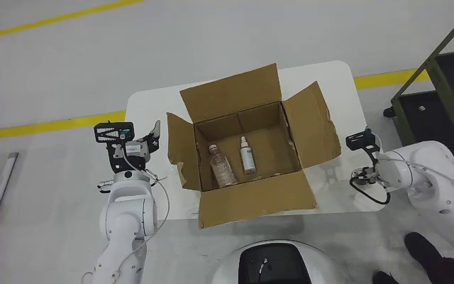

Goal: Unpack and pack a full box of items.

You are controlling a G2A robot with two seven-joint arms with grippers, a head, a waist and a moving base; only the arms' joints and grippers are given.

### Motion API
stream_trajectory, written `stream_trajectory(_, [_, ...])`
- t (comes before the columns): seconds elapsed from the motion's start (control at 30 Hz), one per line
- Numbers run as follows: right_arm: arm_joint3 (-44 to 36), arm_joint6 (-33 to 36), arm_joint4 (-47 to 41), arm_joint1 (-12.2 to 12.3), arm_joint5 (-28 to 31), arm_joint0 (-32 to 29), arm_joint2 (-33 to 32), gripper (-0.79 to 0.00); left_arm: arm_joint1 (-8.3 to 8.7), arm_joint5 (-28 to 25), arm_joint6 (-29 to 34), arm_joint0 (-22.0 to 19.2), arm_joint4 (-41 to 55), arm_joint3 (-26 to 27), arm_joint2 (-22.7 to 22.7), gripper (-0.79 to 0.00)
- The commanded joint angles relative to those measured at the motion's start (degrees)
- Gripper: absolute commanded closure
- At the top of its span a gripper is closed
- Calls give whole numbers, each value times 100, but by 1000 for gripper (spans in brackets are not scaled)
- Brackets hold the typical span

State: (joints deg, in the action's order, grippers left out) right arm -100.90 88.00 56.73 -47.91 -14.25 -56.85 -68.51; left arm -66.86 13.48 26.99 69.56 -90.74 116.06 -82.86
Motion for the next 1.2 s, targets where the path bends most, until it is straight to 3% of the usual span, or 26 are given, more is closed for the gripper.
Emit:
stream_trajectory(0.0, [38, 0, -36, 27, -29, 48, 65, -366, 0, 0, 0, 0, 0, 0, 0, -785])
stream_trajectory(0.67, [388, 0, -362, 205, -203, 487, 650, -342, 0, 0, 0, 0, 0, 0, 0, -785])
stream_trajectory(1.17, [503, -5, -398, 148, -207, 530, 697, -360, 0, 0, 0, 0, 0, 0, 0, -785])
